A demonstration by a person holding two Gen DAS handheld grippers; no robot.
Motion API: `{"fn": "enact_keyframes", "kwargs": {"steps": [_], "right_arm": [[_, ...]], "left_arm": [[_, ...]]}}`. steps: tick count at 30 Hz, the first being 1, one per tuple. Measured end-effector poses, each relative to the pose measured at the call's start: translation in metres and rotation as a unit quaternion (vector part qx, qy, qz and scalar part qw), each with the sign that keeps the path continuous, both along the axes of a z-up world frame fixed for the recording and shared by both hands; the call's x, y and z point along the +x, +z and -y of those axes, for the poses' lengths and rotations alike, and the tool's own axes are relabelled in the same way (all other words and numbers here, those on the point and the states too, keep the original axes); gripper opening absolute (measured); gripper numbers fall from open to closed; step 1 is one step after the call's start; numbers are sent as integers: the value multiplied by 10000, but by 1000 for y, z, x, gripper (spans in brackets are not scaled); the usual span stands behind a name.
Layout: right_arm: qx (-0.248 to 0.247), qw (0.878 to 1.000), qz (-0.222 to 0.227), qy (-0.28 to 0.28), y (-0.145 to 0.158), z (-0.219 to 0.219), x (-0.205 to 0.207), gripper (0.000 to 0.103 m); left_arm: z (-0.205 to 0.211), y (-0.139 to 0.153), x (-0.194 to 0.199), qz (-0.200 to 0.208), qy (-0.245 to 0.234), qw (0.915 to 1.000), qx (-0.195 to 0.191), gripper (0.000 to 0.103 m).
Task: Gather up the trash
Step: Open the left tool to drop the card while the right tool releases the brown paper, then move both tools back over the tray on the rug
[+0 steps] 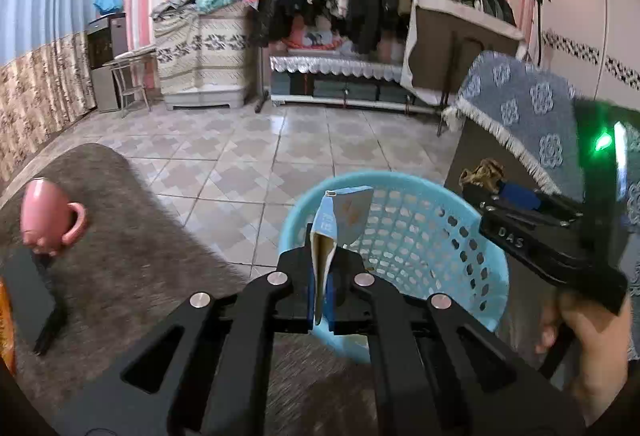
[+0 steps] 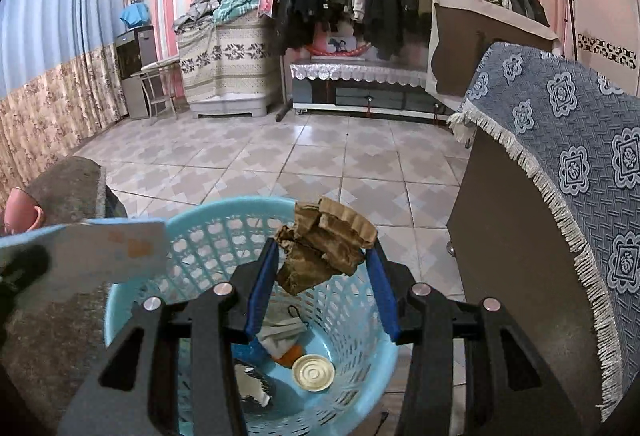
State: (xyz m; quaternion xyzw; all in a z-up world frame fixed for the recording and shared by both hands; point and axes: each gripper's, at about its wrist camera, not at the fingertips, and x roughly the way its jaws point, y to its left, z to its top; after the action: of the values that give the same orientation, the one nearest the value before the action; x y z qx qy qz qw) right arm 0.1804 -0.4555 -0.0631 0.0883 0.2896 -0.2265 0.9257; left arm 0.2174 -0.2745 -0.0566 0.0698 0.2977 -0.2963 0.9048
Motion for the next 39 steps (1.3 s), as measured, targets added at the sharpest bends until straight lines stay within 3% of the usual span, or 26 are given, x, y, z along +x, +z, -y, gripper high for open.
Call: {"fn": "enact_keyframes", "kwargs": {"steps": [4,6,8,10,14,17,23,27,33,39], "right_arm": [[193,9997,-40,-116,-10,14,-4,45],[280,9994,-53,-170,-14,20,-5,45],[306,9994,-55,-176,-15,23,-4,45],[305,9994,-64,-138,-16,23,-3,45],[275,9996,-100,-46,-17,16,-1,45],[237,9997,-92,34,-15,6,1,46],[257,9991,-76,342,-14,-20,12,50],[164,9991,100,369,-9,-32,11,77],[-38,9995,169,254,-5,-41,6,92],[-147,9995,188,212,1,-56,5,98]], "left_arm": [[20,-13,15,-320,-126,9994,-46,6],[25,-17,20,-399,-136,9991,-20,19],[24,-15,19,-265,-11,9996,6,50],[21,-11,19,-87,133,9999,31,65],[3,2,20,152,429,9990,20,83],[-17,13,21,296,672,9973,-66,91],[-48,18,15,553,1007,9934,27,97],[-67,15,16,454,1139,9924,-42,97],[-98,14,10,415,1375,9894,-215,97],[-137,16,-1,476,1677,9844,-238,97]]}}
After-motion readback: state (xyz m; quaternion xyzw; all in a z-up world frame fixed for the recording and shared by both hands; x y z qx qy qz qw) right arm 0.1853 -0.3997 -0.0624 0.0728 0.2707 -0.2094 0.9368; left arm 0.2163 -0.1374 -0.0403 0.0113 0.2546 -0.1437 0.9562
